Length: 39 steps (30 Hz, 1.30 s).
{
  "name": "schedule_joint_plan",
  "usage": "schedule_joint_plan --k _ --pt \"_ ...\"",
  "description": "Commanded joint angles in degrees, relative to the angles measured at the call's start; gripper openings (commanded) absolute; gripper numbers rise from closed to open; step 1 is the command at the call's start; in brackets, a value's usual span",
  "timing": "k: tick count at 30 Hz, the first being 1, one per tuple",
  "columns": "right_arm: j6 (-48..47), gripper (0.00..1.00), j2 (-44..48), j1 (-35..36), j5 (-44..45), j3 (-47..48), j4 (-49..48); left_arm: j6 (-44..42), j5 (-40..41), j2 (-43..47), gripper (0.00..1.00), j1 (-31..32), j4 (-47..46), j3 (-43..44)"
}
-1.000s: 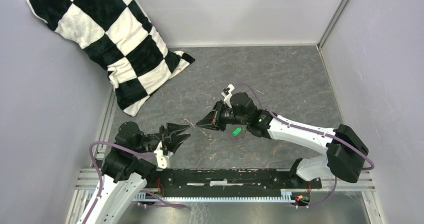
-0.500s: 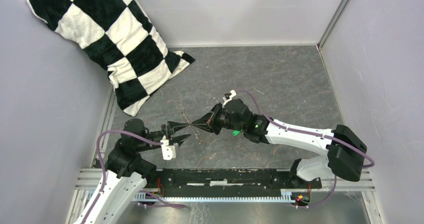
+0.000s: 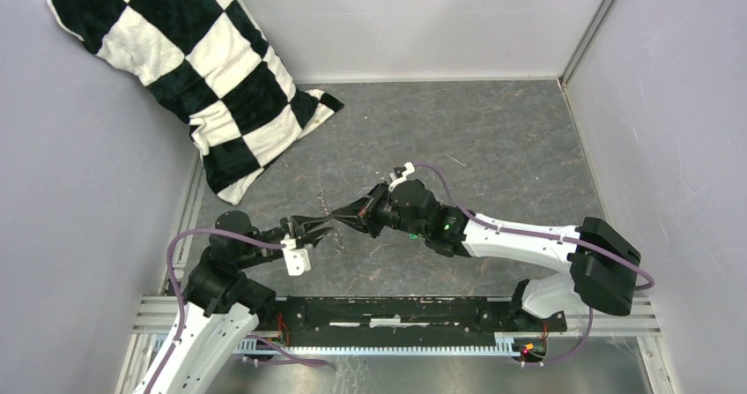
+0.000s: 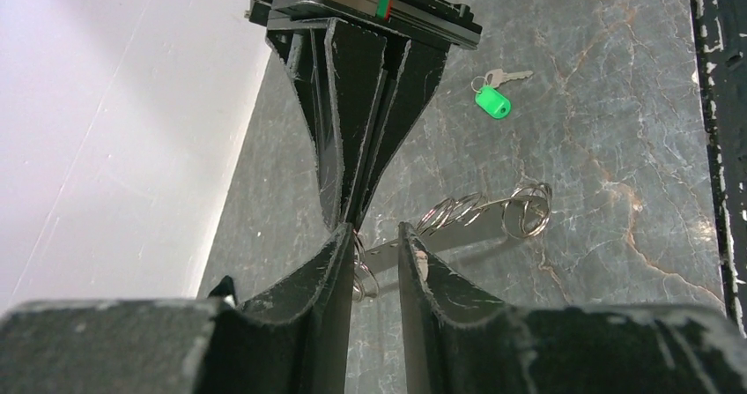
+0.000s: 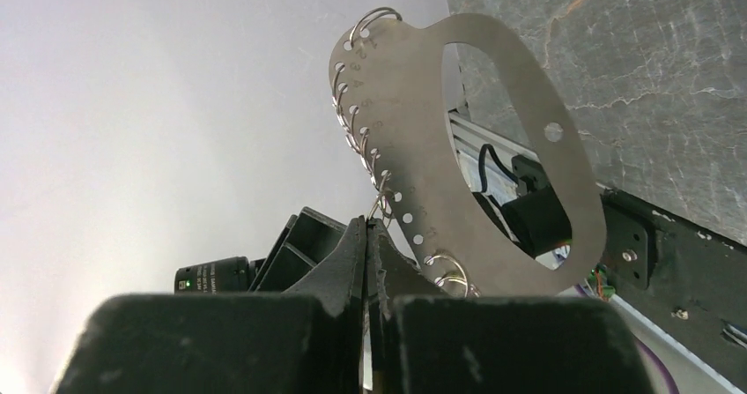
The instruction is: Put the keys on the keyring
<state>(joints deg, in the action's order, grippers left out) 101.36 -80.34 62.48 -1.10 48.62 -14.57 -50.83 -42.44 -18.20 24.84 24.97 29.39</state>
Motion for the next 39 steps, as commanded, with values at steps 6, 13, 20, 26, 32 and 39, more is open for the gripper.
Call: schedule_joint_plan --k 6,13,20,26,32,39 --pt "2.3 0.00 -1.6 2.3 -0.6 0.0 -6.2 2.0 4.9 0.1 0.29 0.0 -3.7 -0.9" --pt "2.7 0.00 -1.2 2.7 -0.1 -0.2 -6.6 -2.3 7.9 -0.9 0.17 0.0 -6.7 -2.5" --pt "3.6 0.00 -1.0 3.0 -0.7 -1.0 -9.2 -8.2 6.3 0.9 0.02 0.0 -6.6 -4.6" --pt "4.4 0.00 1.4 2.9 -0.4 -4.8 -13.2 -8.0 0.4 3.0 0.02 0.0 -5.1 -5.8" --pt "5.6 0.00 3.7 2.9 2.0 -10.7 -14.8 -11.2 -7.8 -0.5 0.07 0.1 -0.6 -8.2" --pt "8.7 0.00 2.1 3.0 1.6 -14.4 -21.0 -14.3 -8.9 -5.7 0.21 0.1 0.6 -9.4"
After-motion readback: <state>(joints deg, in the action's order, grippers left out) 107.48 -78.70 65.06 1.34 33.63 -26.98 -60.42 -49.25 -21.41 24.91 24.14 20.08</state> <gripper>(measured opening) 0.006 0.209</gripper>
